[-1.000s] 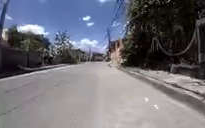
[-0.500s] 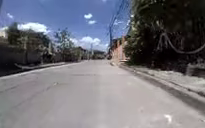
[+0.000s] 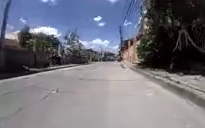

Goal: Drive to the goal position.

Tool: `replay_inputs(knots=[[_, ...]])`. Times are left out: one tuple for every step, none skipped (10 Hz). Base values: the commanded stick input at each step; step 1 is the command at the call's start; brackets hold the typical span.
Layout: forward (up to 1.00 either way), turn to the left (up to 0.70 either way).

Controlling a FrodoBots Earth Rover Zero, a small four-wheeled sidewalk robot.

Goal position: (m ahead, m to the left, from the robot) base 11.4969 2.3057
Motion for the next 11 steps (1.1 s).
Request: replay_inputs(knots=[[1.00, 0.00], [1.00, 0.00], [1.00, 0.00], [1.00, 0.00], [1.00, 0.00], [1.00, 0.00], [1.00, -0.01], [1.00, -0.37], [1.00, -0.40], [1.00, -0.40], [1.00, -0.40]])
